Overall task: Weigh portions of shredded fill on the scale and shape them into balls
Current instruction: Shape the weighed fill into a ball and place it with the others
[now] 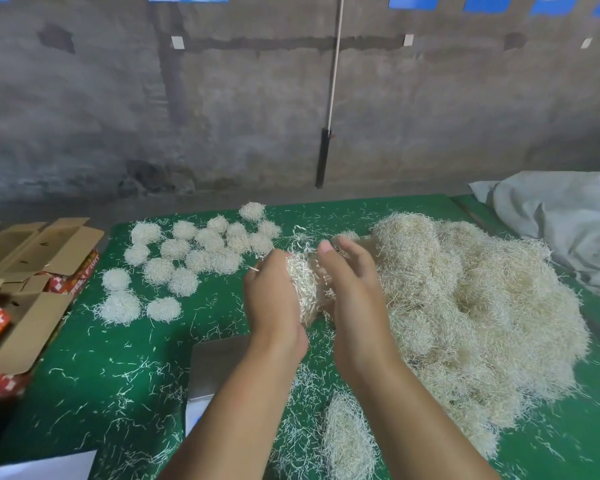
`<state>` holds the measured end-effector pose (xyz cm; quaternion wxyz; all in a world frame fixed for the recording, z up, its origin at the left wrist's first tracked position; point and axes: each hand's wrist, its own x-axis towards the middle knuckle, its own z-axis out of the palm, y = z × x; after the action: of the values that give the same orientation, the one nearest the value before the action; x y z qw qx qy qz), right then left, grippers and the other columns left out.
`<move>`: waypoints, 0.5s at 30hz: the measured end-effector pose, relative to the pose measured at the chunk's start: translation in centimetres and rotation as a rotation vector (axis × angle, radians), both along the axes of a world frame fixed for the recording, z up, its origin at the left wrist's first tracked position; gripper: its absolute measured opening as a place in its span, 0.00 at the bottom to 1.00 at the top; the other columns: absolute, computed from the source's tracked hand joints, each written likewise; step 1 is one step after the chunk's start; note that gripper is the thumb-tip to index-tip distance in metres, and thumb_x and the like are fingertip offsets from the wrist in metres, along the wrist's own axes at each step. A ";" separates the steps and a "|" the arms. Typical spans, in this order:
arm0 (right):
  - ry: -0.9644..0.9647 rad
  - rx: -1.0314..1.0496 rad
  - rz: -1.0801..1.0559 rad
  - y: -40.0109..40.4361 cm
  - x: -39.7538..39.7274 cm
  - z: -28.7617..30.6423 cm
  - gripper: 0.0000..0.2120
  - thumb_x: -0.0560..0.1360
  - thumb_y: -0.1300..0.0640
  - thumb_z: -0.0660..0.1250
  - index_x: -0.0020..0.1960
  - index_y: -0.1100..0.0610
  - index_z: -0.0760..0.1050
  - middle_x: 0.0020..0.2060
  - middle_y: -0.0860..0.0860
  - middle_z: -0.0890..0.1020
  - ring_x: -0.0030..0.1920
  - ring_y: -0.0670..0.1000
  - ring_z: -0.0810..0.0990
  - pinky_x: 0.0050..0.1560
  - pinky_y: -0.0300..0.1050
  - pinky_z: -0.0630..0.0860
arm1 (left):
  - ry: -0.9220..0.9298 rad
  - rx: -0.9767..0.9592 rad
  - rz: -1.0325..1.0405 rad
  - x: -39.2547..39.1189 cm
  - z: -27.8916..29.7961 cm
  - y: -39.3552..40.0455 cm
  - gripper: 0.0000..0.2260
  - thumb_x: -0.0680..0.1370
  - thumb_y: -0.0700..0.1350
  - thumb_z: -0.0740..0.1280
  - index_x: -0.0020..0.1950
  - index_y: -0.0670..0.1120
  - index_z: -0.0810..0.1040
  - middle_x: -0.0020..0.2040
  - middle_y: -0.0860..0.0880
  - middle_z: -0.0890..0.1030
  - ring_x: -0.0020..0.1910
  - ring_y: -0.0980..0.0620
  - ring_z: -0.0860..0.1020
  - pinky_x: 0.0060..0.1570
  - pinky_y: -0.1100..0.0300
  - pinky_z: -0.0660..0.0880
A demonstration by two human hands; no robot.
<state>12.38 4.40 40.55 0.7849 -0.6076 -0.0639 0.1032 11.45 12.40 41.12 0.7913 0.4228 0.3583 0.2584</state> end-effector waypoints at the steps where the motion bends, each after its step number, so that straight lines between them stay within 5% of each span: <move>1: 0.018 0.011 0.007 -0.3 0.2 0.2 0.27 0.72 0.33 0.72 0.69 0.35 0.74 0.58 0.32 0.82 0.54 0.33 0.82 0.58 0.48 0.75 | 0.006 0.019 -0.024 0.0 -0.2 0.1 0.18 0.68 0.53 0.68 0.53 0.46 0.75 0.44 0.46 0.76 0.42 0.45 0.73 0.42 0.49 0.71; 6: 0.204 0.118 0.124 0.0 0.3 0.3 0.28 0.79 0.31 0.66 0.73 0.45 0.75 0.66 0.48 0.83 0.69 0.52 0.80 0.74 0.66 0.71 | -0.041 0.303 -0.231 -0.6 -1.5 -1.1 0.07 0.68 0.55 0.67 0.40 0.53 0.78 0.37 0.54 0.78 0.37 0.50 0.76 0.37 0.55 0.71; 9: 0.208 0.129 0.148 0.9 -0.5 -0.3 0.27 0.81 0.33 0.64 0.67 0.53 0.80 0.63 0.55 0.85 0.64 0.55 0.84 0.71 0.62 0.75 | 0.034 0.575 -0.144 -0.5 -2.9 -1.5 0.09 0.71 0.61 0.64 0.50 0.66 0.74 0.56 0.66 0.72 0.58 0.60 0.75 0.53 0.54 0.74; 11: 0.176 0.109 0.171 1.1 -0.8 -0.9 0.24 0.83 0.37 0.63 0.53 0.58 0.82 0.50 0.55 0.88 0.53 0.52 0.88 0.56 0.50 0.82 | 0.072 0.596 -0.109 -0.5 -3.2 -1.2 0.13 0.73 0.62 0.66 0.57 0.65 0.71 0.61 0.62 0.69 0.63 0.60 0.72 0.59 0.52 0.74; 13: 0.150 0.092 0.152 1.1 -1.0 -1.2 0.24 0.85 0.37 0.61 0.39 0.51 0.81 0.37 0.49 0.85 0.40 0.47 0.85 0.44 0.46 0.80 | 0.099 0.596 -0.129 -0.6 -3.4 -1.3 0.21 0.76 0.64 0.67 0.66 0.61 0.69 0.66 0.58 0.69 0.66 0.57 0.72 0.64 0.50 0.74; 15: 0.145 0.026 0.090 1.1 -1.0 -1.0 0.26 0.81 0.29 0.60 0.44 0.47 0.84 0.43 0.47 0.86 0.46 0.47 0.84 0.54 0.51 0.79 | 0.070 0.580 -0.151 -1.1 -3.1 -1.9 0.24 0.76 0.71 0.62 0.68 0.60 0.69 0.67 0.59 0.70 0.65 0.60 0.73 0.65 0.51 0.74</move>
<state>11.40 5.52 39.59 0.7898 -0.5849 -0.0353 0.1813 10.32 10.50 38.00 0.6417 0.6653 0.2640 0.2755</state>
